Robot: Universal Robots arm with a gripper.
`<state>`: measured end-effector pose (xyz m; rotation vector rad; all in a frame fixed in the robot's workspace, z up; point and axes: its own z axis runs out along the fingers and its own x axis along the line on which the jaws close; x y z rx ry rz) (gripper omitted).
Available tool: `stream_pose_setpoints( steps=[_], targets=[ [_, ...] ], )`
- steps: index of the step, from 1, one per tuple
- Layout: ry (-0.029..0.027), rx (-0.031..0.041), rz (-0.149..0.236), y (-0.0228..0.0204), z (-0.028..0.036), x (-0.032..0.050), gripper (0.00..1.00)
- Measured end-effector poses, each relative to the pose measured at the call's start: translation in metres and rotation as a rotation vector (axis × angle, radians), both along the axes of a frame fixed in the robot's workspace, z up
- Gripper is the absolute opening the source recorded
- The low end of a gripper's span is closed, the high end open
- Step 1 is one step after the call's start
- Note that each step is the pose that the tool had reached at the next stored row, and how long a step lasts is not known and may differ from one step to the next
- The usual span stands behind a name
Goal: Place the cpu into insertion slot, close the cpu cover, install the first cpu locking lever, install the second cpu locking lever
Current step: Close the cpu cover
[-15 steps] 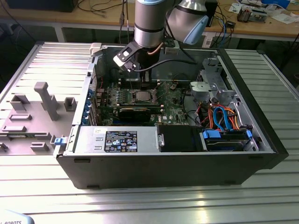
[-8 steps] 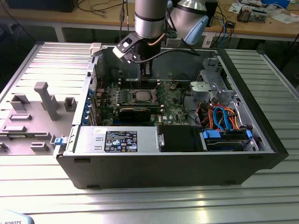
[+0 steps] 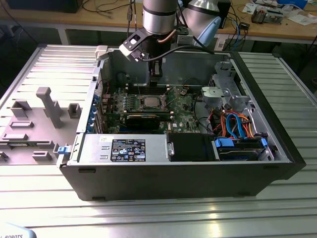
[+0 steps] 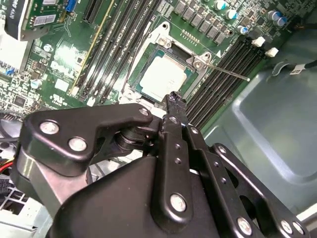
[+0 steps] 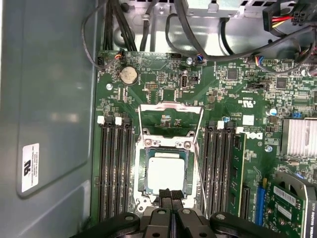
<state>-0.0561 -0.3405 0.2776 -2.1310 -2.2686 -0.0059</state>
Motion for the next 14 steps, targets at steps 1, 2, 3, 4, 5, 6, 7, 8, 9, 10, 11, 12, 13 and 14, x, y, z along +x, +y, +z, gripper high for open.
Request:
stream_pose_setpoints(
  steps=[1, 2, 3, 4, 5, 6, 7, 8, 9, 10, 11, 12, 13, 14],
  targets=[
    [0.0, -0.0001, 0.01, 0.0, 0.0, 0.0, 0.11],
    [0.0, -0.0002, 0.014, 0.0, 0.0001, 0.0, 0.11],
    [0.0002, -0.0003, 0.015, 0.0, 0.0001, 0.0, 0.11],
    [0.0001, -0.0002, 0.016, 0.0, 0.0001, 0.0, 0.11],
    [0.0001, -0.0003, 0.016, 0.0, 0.0001, 0.0, 0.11],
    [0.0001, -0.0002, 0.017, 0.0, 0.0001, 0.0, 0.11],
    [0.0001, -0.0003, 0.017, 0.0, 0.0001, 0.0, 0.11],
    [0.0001, -0.0002, 0.017, 0.0, 0.0001, 0.0, 0.11],
    [0.0002, -0.0003, 0.017, 0.0, 0.0001, 0.0001, 0.11],
    [0.0002, -0.0005, 0.017, 0.0, 0.0001, 0.0003, 0.11],
    [0.0002, -0.0006, 0.017, 0.0, 0.0001, 0.0005, 0.11],
    [0.0001, -0.0005, 0.017, 0.0, 0.0001, 0.0006, 0.11],
    [0.0002, -0.0006, 0.017, 0.0, 0.0001, 0.0008, 0.11],
    [0.0001, -0.0006, 0.017, 0.0, 0.0001, 0.001, 0.11]
  ],
)
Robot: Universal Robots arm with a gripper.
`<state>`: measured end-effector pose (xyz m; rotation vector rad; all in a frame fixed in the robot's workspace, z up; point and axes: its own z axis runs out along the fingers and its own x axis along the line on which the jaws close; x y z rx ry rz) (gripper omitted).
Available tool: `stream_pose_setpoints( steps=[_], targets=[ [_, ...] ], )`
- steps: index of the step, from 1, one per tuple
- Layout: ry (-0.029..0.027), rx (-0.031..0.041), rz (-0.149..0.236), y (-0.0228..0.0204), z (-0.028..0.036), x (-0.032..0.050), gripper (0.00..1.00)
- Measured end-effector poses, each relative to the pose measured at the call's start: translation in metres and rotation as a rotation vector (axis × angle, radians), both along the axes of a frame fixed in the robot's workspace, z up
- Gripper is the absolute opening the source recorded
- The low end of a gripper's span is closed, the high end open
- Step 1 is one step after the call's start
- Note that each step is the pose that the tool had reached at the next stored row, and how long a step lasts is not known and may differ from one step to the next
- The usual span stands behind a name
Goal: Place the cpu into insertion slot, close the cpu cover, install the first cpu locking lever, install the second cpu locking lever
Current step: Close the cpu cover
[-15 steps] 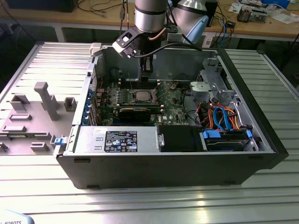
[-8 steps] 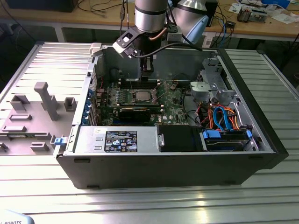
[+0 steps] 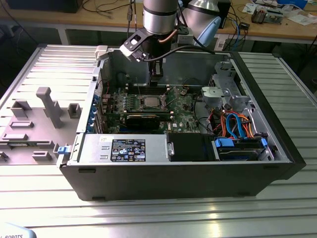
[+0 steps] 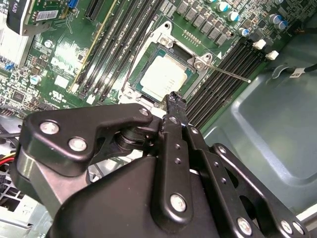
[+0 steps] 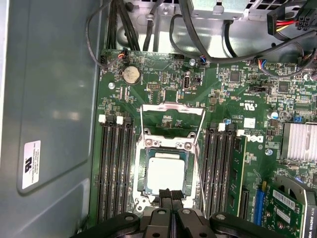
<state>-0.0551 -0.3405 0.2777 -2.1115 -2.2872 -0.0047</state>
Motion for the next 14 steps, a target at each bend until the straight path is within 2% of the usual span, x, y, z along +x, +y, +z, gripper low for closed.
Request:
stream_pose_setpoints(
  steps=[14],
  targets=[
    [0.0, -0.0007, 0.0, 0.0, 0.0, 0.0043, 0.11]
  ],
)
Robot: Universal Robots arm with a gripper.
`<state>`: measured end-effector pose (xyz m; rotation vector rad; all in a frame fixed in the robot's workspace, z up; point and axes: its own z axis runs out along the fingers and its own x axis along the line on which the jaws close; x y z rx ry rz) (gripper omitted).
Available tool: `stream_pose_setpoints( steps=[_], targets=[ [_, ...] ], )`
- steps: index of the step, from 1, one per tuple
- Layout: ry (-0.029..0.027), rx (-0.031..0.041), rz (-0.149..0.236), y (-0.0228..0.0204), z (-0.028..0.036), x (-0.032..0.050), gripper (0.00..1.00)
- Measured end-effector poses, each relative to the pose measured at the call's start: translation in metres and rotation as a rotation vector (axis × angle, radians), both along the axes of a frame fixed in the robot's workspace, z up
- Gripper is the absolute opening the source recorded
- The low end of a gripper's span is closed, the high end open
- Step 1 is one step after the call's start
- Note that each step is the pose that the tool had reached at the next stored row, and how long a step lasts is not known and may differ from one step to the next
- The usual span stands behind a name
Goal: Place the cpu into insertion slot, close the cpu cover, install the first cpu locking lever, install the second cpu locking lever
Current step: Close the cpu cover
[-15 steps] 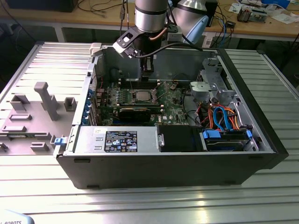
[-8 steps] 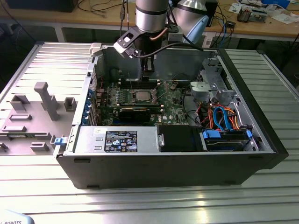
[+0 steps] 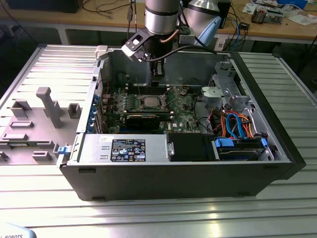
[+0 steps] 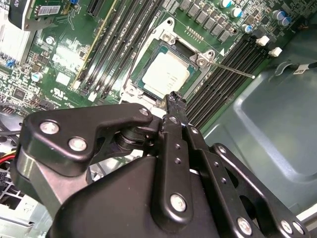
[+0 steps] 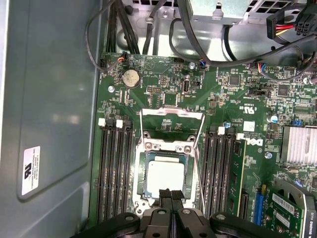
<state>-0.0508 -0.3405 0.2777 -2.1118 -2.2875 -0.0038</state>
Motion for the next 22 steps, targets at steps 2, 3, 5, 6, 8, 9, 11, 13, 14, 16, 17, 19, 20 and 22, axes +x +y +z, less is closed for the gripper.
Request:
stream_pose_setpoints(
  steps=[2, 3, 5, 6, 8, 9, 11, 13, 14, 16, 17, 19, 20, 22],
  targets=[
    [0.0, -0.0001, 0.0, 0.0, 0.0, 0.0003, 0.11],
    [0.0, 0.0, 0.0, 0.0, 0.0, 0.0008, 0.11],
    [0.0, 0.0, 0.0, 0.0, 0.0, 0.001, 0.11],
    [0.0, 0.0, 0.0, 0.0, 0.0, 0.001, 0.11],
    [0.0, 0.0, 0.0, 0.0, 0.0, 0.0011, 0.11],
    [0.0, 0.0, 0.0, 0.0, 0.0, 0.0011, 0.11],
    [0.0, 0.0, 0.0, 0.0, 0.0, 0.0011, 0.11],
    [0.0, 0.0, 0.0, 0.0, 0.0, 0.0011, 0.11],
    [0.0, 0.0, 0.0, 0.0, 0.0, 0.0013, 0.11],
    [0.0, -0.0014, 0.0, 0.0001, -0.0002, 0.0037, 0.11],
    [0.0001, -0.0021, 0.0, 0.0, -0.0003, 0.0049, 0.11],
    [0.0, -0.0032, 0.0, 0.0, -0.0005, 0.0086, 0.11],
    [-0.0001, -0.0031, 0.0, 0.0, -0.0007, 0.0101, 0.11],
    [-0.0006, -0.0031, 0.0, 0.0, -0.0013, 0.0139, 0.11]
  ],
)
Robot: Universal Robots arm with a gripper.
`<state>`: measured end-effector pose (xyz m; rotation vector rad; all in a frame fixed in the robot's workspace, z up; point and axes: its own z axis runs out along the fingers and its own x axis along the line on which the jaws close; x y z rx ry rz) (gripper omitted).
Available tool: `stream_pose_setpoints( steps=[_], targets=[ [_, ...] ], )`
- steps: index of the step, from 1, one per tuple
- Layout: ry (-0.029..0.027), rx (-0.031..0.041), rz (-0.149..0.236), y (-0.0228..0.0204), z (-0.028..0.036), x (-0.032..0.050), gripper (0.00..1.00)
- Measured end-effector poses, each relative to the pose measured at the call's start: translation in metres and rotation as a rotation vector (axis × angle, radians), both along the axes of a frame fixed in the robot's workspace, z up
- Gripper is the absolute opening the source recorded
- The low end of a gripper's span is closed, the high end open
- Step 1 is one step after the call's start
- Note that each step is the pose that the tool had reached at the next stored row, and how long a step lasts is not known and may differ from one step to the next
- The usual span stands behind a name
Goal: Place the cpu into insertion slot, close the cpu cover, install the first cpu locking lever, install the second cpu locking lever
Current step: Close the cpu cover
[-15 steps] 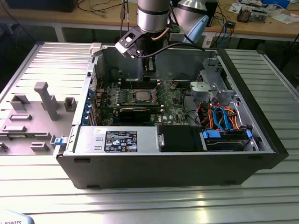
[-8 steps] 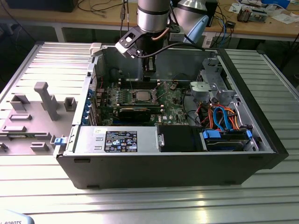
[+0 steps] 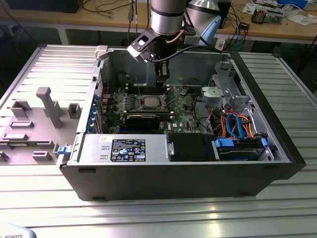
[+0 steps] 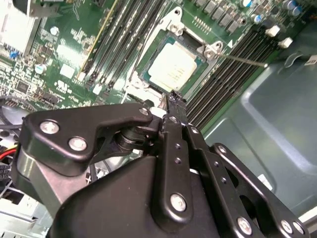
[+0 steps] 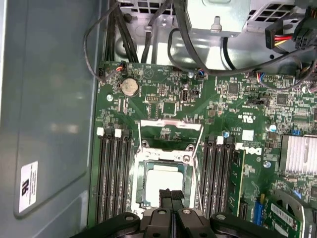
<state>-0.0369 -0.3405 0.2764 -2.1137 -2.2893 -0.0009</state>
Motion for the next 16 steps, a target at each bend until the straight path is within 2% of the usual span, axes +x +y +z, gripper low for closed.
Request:
stream_pose_setpoints(
  steps=[8, 16],
  targets=[
    [-0.0033, -0.0002, 0.0, 0.0, -0.0016, 0.0148, 0.11],
    [-0.0034, -0.0002, 0.0, 0.0, -0.0016, 0.0156, 0.11]
  ],
)
